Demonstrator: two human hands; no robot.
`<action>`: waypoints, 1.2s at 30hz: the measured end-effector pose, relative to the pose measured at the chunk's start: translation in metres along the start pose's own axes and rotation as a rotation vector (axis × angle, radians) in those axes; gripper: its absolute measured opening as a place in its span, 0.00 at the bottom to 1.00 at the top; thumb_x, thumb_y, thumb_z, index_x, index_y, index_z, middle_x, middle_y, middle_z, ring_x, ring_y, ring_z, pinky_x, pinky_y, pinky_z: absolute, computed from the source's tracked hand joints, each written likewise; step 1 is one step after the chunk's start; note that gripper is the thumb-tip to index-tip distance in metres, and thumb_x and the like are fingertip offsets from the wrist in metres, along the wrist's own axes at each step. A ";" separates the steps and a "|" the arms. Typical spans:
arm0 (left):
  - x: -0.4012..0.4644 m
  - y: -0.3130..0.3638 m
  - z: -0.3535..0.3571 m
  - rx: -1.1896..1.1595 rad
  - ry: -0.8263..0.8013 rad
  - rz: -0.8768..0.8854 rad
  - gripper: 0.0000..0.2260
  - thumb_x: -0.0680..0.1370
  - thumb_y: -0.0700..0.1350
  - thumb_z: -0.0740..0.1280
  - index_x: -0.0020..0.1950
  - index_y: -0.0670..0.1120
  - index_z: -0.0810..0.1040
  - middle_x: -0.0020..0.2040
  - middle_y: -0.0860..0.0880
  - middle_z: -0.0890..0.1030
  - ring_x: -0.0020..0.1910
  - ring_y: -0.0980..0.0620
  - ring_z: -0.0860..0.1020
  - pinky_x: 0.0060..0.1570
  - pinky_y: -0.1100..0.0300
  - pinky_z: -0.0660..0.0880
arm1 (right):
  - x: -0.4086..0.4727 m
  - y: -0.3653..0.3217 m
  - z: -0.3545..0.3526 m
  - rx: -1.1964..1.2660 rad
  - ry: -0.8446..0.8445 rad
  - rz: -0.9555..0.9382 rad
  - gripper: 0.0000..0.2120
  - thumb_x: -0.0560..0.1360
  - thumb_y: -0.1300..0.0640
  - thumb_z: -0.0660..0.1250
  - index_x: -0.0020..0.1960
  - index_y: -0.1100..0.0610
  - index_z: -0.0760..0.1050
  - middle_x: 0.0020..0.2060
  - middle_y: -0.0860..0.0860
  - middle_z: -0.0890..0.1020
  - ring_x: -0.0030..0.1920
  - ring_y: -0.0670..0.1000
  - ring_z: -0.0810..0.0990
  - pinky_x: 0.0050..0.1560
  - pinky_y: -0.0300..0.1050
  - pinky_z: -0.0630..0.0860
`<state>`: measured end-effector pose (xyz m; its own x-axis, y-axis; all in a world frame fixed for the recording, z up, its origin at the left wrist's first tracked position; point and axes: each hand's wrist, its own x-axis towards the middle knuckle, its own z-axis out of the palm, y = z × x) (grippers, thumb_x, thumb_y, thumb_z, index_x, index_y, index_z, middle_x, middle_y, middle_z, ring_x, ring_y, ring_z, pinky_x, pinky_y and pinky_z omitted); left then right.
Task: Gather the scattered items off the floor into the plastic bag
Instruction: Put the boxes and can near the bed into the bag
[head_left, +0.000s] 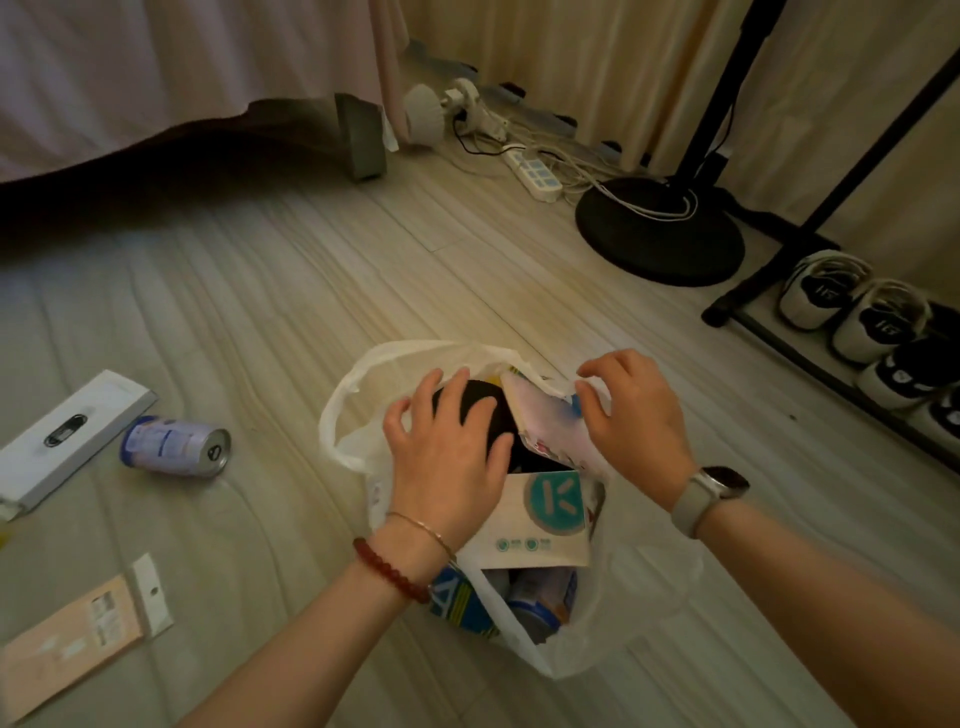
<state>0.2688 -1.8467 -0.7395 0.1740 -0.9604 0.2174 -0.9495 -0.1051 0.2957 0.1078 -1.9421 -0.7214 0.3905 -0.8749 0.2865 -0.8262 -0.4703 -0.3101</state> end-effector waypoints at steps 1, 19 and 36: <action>-0.001 -0.011 -0.010 -0.031 0.081 -0.018 0.17 0.73 0.54 0.56 0.52 0.48 0.79 0.61 0.44 0.76 0.63 0.42 0.70 0.58 0.47 0.60 | 0.003 -0.010 0.002 0.016 0.018 -0.069 0.12 0.75 0.55 0.59 0.53 0.59 0.76 0.49 0.56 0.79 0.51 0.57 0.76 0.49 0.52 0.74; -0.194 -0.317 0.005 0.021 -0.469 -0.865 0.40 0.73 0.62 0.63 0.75 0.49 0.44 0.77 0.51 0.46 0.75 0.45 0.46 0.69 0.44 0.53 | -0.025 -0.268 0.187 0.116 -0.696 -0.609 0.23 0.77 0.53 0.57 0.70 0.58 0.60 0.67 0.56 0.66 0.66 0.58 0.66 0.61 0.53 0.69; -0.219 -0.305 -0.013 -0.167 0.205 -0.967 0.37 0.59 0.55 0.78 0.62 0.43 0.70 0.57 0.43 0.71 0.55 0.43 0.73 0.57 0.47 0.72 | 0.012 -0.312 0.268 0.362 -0.633 -0.060 0.27 0.71 0.56 0.67 0.66 0.63 0.60 0.58 0.64 0.70 0.56 0.65 0.73 0.53 0.53 0.71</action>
<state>0.5232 -1.6008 -0.8653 0.9084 -0.4167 -0.0338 -0.3300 -0.7644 0.5539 0.4788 -1.8365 -0.8638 0.6815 -0.6939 -0.2325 -0.6527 -0.4325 -0.6220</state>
